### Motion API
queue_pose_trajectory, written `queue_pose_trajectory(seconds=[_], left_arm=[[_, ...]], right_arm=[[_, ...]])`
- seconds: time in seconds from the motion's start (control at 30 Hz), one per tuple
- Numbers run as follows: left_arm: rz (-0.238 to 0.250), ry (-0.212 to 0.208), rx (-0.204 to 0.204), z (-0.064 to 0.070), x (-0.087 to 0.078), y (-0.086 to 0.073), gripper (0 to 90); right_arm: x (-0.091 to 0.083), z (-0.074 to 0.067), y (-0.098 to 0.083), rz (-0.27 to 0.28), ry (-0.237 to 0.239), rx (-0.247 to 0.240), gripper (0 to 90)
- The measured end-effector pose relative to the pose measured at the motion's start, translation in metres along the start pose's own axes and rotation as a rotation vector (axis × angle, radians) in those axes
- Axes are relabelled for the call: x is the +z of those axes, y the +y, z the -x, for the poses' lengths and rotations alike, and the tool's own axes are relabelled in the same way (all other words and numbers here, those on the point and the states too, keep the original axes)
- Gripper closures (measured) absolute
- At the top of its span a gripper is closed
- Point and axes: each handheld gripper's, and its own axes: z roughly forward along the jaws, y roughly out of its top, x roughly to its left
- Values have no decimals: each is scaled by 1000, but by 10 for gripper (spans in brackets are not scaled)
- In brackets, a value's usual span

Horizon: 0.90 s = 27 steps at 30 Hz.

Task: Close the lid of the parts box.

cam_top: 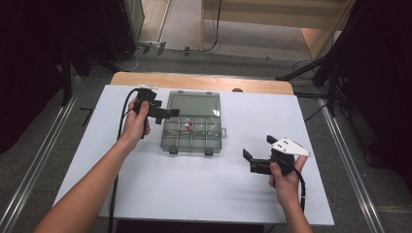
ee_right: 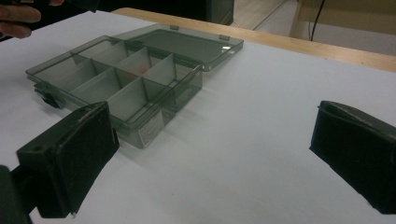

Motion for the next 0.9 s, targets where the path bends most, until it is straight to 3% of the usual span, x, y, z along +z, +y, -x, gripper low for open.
queue_pose_trajectory(seconds=[0.3,0.4,0.67,0.9], left_arm=[[34,-7,-6,0,0,1,0],[22,3,-10,1,1,1,0],[45,-11,-55,-6,-1,0,0],[49,-9,-47,-9,1,0,0]], right_arm=[[16,1,16,-14,-4,8,3],[23,2,21,-19,4,12,3],[43,3,35,-35,14,10,3],[63,6,45,-56,31,17,3]])
